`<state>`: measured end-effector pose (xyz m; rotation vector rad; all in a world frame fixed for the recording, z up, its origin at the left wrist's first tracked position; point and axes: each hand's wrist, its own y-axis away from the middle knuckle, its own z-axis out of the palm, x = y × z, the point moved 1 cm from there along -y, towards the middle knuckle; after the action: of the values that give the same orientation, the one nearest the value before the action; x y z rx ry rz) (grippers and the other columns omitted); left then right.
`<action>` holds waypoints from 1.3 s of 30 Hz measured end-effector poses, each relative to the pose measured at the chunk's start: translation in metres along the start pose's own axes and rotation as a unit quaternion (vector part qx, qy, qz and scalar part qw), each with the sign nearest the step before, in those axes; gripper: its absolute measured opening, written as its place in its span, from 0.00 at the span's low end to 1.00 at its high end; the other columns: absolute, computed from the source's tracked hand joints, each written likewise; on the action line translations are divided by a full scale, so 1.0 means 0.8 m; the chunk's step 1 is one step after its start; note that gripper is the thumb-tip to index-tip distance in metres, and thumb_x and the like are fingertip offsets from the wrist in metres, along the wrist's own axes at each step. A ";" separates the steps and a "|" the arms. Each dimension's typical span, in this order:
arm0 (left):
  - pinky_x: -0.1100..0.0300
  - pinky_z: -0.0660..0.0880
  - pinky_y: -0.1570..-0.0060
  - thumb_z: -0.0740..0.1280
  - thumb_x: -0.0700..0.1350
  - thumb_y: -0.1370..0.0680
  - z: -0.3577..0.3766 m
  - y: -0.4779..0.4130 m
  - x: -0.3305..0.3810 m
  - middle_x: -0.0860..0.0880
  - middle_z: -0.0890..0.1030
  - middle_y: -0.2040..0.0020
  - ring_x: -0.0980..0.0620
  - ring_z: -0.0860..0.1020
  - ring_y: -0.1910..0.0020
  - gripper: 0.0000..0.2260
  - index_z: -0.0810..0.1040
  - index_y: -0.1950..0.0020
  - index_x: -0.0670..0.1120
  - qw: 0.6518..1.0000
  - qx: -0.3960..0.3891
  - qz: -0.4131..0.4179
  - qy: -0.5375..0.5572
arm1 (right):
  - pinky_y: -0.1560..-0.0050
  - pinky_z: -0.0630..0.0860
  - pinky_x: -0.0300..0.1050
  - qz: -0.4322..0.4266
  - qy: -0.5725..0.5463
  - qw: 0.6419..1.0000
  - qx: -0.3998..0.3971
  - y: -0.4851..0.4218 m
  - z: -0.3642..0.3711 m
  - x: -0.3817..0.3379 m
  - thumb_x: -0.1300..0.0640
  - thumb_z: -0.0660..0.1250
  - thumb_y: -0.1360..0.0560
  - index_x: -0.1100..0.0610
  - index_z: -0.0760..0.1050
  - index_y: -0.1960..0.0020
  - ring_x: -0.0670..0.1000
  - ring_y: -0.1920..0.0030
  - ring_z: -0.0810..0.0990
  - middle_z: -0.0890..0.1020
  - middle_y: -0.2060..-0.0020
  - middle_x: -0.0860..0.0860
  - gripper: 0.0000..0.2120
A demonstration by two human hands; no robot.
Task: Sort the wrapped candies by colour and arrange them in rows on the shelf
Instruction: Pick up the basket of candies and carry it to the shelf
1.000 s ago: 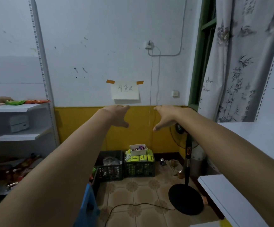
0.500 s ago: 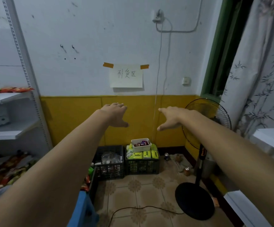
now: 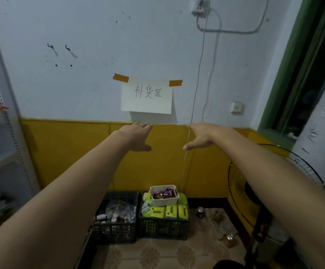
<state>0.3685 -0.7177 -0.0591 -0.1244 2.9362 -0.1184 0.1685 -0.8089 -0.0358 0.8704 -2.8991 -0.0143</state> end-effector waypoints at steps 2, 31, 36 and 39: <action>0.47 0.62 0.29 0.64 0.59 0.23 0.017 -0.032 -0.009 0.47 0.54 0.21 0.44 0.55 0.23 0.39 0.46 0.21 0.46 1.000 -0.014 -0.008 -0.002 | 0.30 0.64 0.57 -0.010 -0.001 1.000 -0.012 -0.041 0.011 0.009 0.34 0.68 0.31 0.53 0.48 0.23 0.58 0.26 0.60 0.58 0.24 0.54 0.48; 0.54 0.75 0.55 0.56 0.59 0.19 0.495 -0.545 -0.149 0.46 0.77 0.39 0.44 0.77 0.45 0.22 0.66 0.29 0.50 0.956 -0.280 0.017 0.085 | 0.42 0.71 0.50 0.098 -0.130 0.945 -0.284 -0.595 0.406 0.097 0.35 0.64 0.28 0.54 0.60 0.27 0.57 0.33 0.70 0.68 0.29 0.55 0.37; 0.53 0.74 0.51 0.59 0.55 0.20 0.628 -0.571 -0.138 0.45 0.78 0.39 0.43 0.77 0.46 0.17 0.71 0.34 0.50 0.918 -0.353 -0.061 0.170 | 0.42 0.73 0.50 0.116 -0.202 0.911 -0.341 -0.658 0.555 0.128 0.36 0.65 0.28 0.54 0.64 0.30 0.58 0.37 0.74 0.74 0.35 0.56 0.33; 0.52 0.75 0.45 0.61 0.55 0.20 0.722 -0.579 -0.122 0.43 0.78 0.38 0.42 0.77 0.41 0.19 0.71 0.33 0.48 0.871 -0.419 -0.112 0.229 | 0.45 0.75 0.51 0.127 -0.260 0.892 -0.348 -0.689 0.683 0.151 0.17 0.57 0.45 0.53 0.67 0.31 0.56 0.42 0.78 0.78 0.39 0.54 0.55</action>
<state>0.6153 -1.2100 -0.5639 -0.6353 3.1638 1.2679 0.3098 -1.3486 -0.5884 0.3819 -3.0245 -1.3529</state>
